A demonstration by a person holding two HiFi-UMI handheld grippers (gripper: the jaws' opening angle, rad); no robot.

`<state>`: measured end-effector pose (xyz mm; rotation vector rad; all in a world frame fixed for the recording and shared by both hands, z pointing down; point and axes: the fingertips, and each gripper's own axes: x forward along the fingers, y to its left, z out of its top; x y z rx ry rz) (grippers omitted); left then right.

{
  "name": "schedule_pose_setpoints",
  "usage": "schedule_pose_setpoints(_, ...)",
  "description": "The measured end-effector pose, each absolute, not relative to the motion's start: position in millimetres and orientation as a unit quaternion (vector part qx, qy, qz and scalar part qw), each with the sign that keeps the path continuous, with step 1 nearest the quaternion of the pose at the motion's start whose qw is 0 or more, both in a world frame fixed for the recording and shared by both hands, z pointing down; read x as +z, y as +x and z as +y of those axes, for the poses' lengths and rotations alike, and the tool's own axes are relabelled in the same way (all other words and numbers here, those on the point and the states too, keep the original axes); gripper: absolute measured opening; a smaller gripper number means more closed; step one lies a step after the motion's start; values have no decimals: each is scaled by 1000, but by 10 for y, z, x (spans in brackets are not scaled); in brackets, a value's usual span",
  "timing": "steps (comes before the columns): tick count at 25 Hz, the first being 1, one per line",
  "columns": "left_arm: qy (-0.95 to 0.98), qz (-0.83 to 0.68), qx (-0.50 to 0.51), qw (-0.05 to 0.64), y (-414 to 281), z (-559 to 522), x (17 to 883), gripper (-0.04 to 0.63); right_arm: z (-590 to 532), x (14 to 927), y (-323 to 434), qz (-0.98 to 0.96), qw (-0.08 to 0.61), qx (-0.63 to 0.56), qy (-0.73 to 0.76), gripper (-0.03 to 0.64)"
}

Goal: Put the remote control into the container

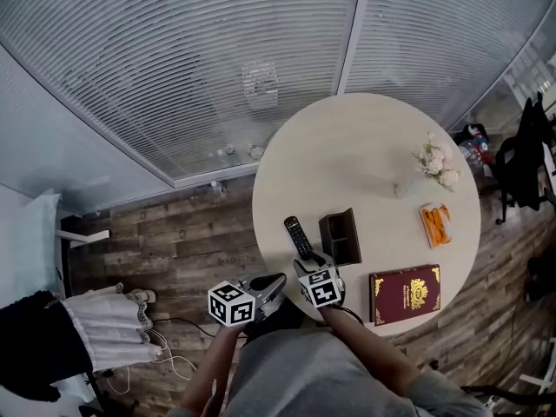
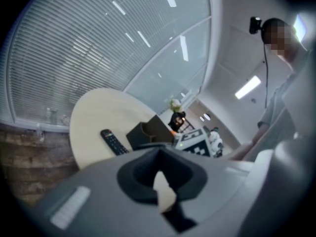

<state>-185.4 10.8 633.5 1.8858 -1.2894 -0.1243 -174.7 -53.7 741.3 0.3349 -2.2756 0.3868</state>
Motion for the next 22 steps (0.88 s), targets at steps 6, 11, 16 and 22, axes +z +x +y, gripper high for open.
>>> schedule_pose_setpoints(6,746,-516,-53,417,-1923,173,6365,0,-580,7568,-1785,-884,420,126,160,239)
schedule_pose_setpoints(11,743,-518,-57,421,-1951,212,6375,0,-635,7695,-1820,-870,446,113,178,242)
schedule_pose_setpoints(16,742,-516,-55,425,-1959,228,6410,0,-698,7837,-1818,-857,466,110,190,242)
schedule_pose_setpoints(22,742,-514,-53,428,-1979,221,6430,0,-712,8008,-1836,-842,491,118,190,242)
